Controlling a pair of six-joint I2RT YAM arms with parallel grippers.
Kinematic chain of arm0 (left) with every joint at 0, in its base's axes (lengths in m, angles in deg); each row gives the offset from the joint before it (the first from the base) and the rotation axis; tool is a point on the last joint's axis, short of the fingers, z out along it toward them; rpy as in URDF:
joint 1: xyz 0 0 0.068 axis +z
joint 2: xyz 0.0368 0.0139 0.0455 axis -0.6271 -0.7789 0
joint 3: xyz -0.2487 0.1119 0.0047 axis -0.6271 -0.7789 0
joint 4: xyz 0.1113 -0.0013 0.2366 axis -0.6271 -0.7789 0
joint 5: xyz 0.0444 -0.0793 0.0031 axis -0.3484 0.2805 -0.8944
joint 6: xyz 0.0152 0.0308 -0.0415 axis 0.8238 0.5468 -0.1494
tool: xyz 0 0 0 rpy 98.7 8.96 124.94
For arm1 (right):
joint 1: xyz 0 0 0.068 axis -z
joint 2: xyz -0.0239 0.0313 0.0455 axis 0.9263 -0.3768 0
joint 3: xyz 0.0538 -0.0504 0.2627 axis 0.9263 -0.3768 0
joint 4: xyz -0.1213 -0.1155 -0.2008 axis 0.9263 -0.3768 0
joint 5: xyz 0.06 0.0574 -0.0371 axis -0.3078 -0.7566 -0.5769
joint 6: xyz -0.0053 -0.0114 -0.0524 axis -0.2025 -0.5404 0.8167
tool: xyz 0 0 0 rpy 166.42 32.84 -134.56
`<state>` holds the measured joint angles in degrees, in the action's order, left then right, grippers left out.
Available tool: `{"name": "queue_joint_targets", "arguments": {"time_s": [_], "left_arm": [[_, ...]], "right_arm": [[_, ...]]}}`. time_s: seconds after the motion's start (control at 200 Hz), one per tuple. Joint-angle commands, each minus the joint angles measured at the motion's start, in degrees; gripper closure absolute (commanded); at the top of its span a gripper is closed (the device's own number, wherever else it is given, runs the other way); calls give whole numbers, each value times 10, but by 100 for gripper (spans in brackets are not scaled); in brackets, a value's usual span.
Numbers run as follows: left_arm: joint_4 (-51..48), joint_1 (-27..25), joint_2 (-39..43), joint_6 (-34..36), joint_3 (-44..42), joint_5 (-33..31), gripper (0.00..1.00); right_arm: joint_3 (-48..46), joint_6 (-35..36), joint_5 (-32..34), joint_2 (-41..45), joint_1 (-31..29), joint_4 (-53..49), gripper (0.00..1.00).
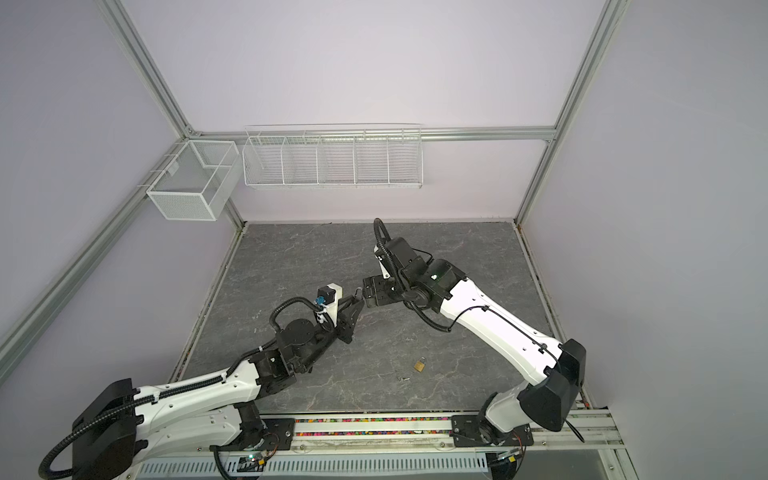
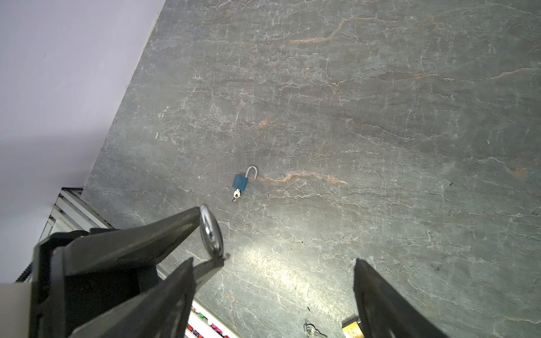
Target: Unlock with the key
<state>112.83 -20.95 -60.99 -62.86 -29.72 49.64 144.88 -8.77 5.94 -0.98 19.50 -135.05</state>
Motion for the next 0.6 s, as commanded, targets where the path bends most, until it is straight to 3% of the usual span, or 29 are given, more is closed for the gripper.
{"name": "queue_joint_targets", "arguments": {"time_s": [0.0,0.45,0.595], "left_arm": [[83,-9,-11,70,12,-9,100],[104,-23,-23,110,6,-12,100],[118,-23,-22,127,-6,-9,100]], "right_arm": [[31,19,8,-14,-11,-23,14],[167,26,141,-122,-11,-155,13],[192,32,144,-130,-5,-180,11]]}}
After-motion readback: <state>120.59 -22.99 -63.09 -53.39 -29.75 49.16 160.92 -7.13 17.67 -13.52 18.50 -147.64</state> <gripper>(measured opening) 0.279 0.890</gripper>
